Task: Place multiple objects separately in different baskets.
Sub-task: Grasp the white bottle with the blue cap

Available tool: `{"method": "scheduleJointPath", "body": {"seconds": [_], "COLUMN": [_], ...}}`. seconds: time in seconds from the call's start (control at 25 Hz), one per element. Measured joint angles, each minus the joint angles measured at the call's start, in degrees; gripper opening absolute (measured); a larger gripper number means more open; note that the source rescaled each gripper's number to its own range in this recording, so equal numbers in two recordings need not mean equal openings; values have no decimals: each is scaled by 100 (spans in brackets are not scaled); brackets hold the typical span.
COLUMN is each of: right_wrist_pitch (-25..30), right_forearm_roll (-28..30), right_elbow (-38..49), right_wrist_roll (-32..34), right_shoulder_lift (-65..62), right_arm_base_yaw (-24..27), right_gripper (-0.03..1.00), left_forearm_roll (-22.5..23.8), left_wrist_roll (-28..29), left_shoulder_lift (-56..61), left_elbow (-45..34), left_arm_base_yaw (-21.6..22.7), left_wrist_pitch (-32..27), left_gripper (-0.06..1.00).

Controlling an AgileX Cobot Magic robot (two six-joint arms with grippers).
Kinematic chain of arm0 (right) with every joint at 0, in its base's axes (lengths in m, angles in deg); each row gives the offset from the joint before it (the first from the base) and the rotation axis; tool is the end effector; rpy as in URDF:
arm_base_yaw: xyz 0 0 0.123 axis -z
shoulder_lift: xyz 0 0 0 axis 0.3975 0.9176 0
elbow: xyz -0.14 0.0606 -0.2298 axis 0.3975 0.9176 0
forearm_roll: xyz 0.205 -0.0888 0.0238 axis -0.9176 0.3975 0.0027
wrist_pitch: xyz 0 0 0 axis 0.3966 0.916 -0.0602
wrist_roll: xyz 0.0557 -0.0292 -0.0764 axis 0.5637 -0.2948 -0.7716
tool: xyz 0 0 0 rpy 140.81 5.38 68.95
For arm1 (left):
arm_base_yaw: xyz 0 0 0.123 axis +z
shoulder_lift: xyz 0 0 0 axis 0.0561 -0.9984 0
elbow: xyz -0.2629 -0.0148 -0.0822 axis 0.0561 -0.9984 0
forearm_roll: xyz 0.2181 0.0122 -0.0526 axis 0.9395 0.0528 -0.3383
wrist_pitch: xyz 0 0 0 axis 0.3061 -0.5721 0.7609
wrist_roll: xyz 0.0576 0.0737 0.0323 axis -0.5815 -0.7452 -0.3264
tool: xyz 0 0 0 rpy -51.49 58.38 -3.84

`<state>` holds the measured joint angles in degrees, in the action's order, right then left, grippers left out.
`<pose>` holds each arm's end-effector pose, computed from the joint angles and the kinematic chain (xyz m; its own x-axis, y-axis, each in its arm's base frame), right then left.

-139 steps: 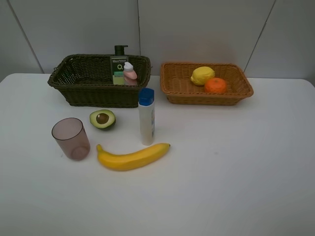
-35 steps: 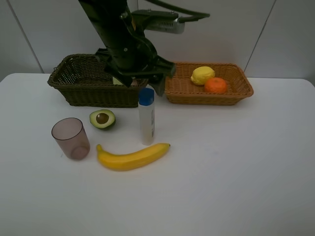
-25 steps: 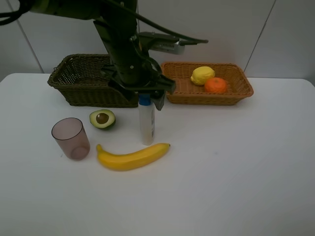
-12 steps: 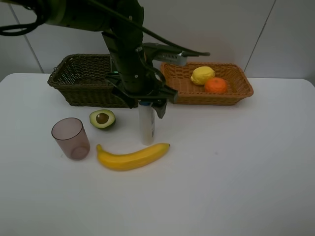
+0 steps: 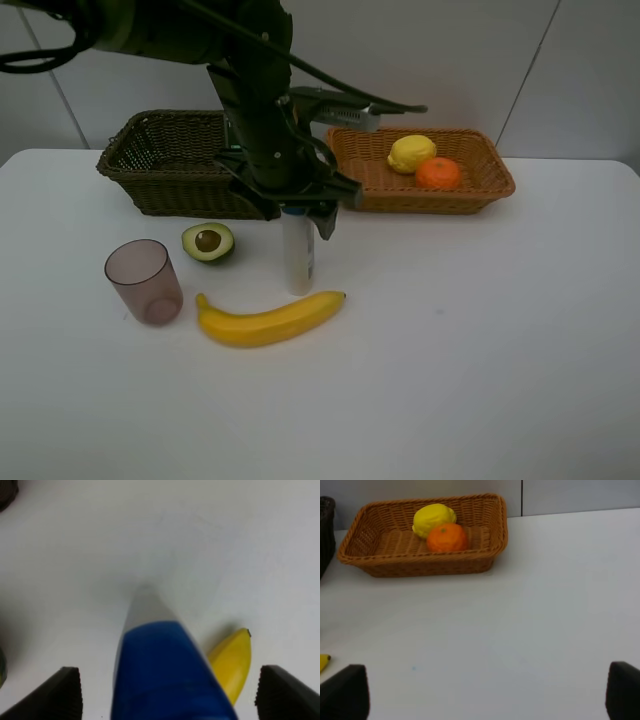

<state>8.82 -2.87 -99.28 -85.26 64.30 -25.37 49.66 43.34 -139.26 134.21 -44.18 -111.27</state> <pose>-0.0137 -0.0014 0.2673 -0.4143 0.0103 -0.9101 -0.0159 0.9997 0.0186 0.2872 -0.2570 0.1903 -0.8992 0.3669 -0.2384 0.4051 0.9041 -0.1364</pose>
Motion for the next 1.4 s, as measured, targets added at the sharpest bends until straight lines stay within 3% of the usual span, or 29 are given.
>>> {"method": "scheduleJointPath", "body": {"seconds": [0.24, 0.36, 1.4], "right_wrist_pitch": [0, 0, 0], "right_forearm_roll": [0, 0, -7], "right_elbow": [0, 0, 0], "right_wrist_roll": [0, 0, 0], "right_shoulder_lift": [0, 0, 0], "right_arm_base_yaw": [0, 0, 0], "right_gripper": [100, 100, 100], "left_forearm_roll": [-147, -141, -67], "left_wrist_roll": [10, 46, 202], "left_shoulder_lift": [0, 0, 0], "left_elbow": [0, 0, 39], "left_arm_base_yaw": [0, 0, 0], "left_wrist_pitch": [63, 63, -95], "left_gripper": [60, 53, 49]}}
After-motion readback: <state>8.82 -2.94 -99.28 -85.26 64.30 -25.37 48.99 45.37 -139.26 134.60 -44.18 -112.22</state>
